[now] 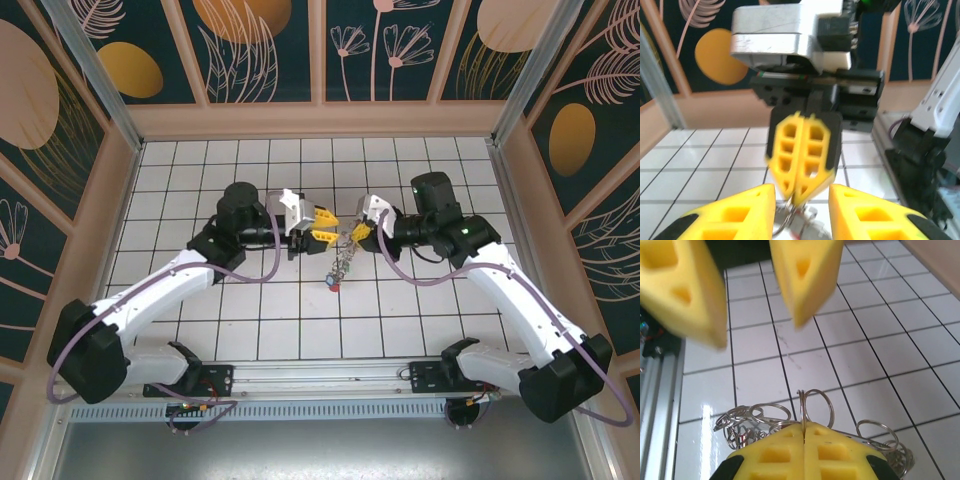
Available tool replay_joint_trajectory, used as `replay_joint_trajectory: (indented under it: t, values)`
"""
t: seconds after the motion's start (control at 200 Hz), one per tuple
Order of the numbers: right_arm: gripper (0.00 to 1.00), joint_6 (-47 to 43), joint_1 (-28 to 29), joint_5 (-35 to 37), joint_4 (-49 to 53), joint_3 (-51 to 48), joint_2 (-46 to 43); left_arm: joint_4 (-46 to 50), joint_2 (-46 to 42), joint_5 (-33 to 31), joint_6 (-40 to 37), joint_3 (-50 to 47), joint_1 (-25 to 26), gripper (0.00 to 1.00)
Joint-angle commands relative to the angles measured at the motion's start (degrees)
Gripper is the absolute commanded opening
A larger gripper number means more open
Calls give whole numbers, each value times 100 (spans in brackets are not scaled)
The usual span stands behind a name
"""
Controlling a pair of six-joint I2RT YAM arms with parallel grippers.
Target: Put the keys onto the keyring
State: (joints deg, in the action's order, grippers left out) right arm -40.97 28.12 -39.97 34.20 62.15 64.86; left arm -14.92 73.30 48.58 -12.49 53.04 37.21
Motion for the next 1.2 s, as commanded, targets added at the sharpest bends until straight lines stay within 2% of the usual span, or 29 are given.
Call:
replay_joint_trajectory:
  t: [0.0, 0.13, 0.285, 0.581, 0.991, 1.196]
  values:
    - [0, -566, 204, 511, 369, 314, 15, 2034, -113, -365, -1364, 147, -117, 34]
    - [0, -723, 568, 998, 303, 315, 76, 2335, -34, -377, -1642, 198, -118, 34]
    - [0, -729, 754, 1086, 177, 332, 208, 2335, 163, -43, -1809, 219, -78, 34]
    - [0, -588, 852, 1022, 71, 408, 488, 2292, 381, -108, -2195, 234, 44, 30]
    - [0, -486, 932, 902, -121, 430, 746, 1801, 431, -283, -2091, 234, 67, 19]
    - [0, -421, 932, 760, -310, 420, 756, 1773, 545, -140, -2038, 391, 63, 19]
